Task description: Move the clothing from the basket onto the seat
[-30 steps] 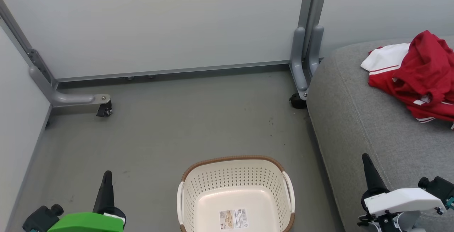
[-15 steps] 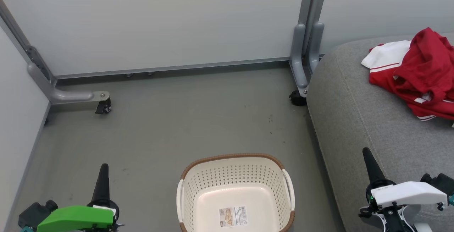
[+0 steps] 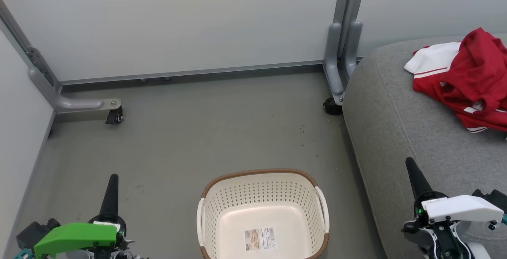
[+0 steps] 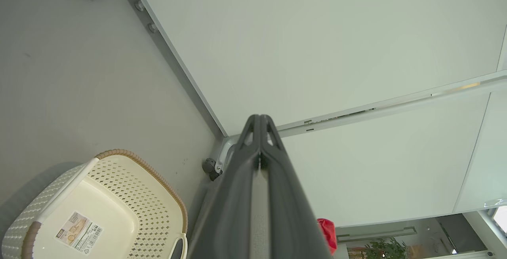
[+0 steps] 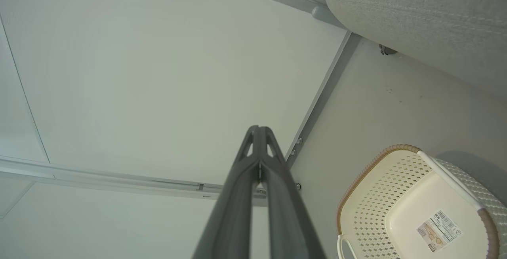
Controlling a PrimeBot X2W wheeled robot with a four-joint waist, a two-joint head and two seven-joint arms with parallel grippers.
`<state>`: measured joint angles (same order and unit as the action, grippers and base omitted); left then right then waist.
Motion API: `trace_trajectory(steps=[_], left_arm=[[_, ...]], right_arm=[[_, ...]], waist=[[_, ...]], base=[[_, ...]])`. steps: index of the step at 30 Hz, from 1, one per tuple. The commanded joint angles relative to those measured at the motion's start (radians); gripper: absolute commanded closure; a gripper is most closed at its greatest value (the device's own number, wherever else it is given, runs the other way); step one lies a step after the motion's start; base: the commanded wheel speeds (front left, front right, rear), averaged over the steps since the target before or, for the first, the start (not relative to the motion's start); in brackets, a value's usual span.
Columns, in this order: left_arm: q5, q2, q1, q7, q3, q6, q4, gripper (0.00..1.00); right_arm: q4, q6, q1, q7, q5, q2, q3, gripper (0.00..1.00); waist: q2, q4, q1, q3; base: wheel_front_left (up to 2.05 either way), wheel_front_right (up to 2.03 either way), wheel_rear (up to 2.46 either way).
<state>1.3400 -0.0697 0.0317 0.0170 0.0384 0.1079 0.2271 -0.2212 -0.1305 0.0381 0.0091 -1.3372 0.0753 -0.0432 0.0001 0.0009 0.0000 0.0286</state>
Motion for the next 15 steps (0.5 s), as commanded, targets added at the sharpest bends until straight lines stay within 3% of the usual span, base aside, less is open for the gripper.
trace_trajectory(steps=[1, 15], left_arm=[[0.029, -0.004, 0.026, 0.006, 0.01, 0.008, -0.003, 1.0], [0.142, -0.002, 0.052, 0.037, 0.027, 0.017, 0.006, 1.0]], right_arm=[[0.001, -0.001, 0.021, 0.007, -0.026, 0.004, -0.004, 1.0], [-0.01, 0.0, 0.043, 0.039, -0.144, 0.002, -0.02, 1.0]], waist=[[-0.0001, 0.0, 0.0, -0.001], [-0.0001, 0.0, 0.0, -0.013]], base=[[0.0, 0.0, 0.0], [0.0, 0.0, 0.0]])
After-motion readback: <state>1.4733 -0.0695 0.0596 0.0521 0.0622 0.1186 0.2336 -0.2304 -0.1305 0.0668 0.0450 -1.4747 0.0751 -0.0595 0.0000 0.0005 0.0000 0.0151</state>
